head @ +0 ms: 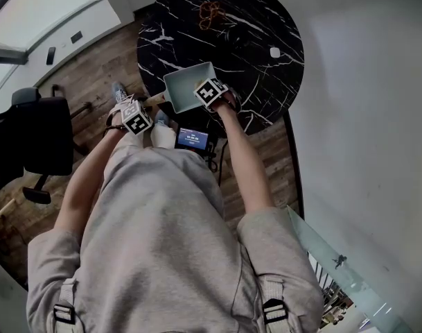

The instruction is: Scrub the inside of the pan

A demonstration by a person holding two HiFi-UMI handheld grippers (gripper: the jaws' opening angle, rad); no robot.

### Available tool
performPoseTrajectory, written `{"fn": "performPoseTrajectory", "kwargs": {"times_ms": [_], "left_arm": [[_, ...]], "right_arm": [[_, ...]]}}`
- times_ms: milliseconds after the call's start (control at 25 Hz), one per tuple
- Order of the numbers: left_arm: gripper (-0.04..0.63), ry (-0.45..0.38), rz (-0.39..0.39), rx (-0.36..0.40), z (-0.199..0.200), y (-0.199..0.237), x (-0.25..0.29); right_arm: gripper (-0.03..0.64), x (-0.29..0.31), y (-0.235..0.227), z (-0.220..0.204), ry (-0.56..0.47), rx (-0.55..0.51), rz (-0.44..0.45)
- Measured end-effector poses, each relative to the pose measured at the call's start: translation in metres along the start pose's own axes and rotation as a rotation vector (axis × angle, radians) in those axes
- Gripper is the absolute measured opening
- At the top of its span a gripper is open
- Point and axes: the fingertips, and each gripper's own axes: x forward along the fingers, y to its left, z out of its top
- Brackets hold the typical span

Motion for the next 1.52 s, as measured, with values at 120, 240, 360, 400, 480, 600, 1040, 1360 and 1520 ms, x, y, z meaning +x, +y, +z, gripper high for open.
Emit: {"fn": "performPoseTrajectory", "kwargs": {"times_ms": [120, 240, 360, 400, 480, 600, 1040, 1360, 1520], "left_arm": [[0.141, 0.015, -0.009, 0.006, -0.001, -0.002, 0.0], [0.141, 0.026, -0.012, 0.001, -0.001, -0.003, 0.0], [0.14, 0.033, -0.012, 0.002, -0.001, -0.004, 0.0], [0.14, 0.036, -0.013, 0.002, -0.001, -0.004, 0.0], [0.14, 0.042, -0.016, 0.0, -0.001, -0.004, 0.0], [0.14, 0.046, -0.028, -0.025, -0.003, -0.006, 0.001], [0.133, 0.081, -0.026, 0.023, -0.012, -0.015, 0.0], [0.132, 0.097, -0.008, 0.057, -0.012, -0.014, 0.0], [0.129, 0.114, 0.024, 0.138, -0.011, -0.013, 0.001]], "right_arm": [[0.089, 0.001, 0.011, 0.002, 0.008, -0.018, 0.026], [0.089, 0.003, 0.029, 0.01, 0.018, -0.069, 0.05], [0.089, 0.004, 0.052, 0.021, 0.023, -0.102, 0.108], [0.089, 0.004, 0.061, 0.025, 0.023, -0.113, 0.132], [0.089, 0.007, 0.08, 0.037, -0.002, -0.142, 0.183], [0.087, 0.01, 0.103, 0.048, -0.023, -0.188, 0.235], [0.094, -0.045, 0.108, 0.055, -0.459, 0.221, 0.633], [0.095, -0.032, 0.023, -0.007, -0.274, 0.1, -0.022], [0.095, -0.014, 0.02, -0.018, -0.125, 0.012, -0.081]]}}
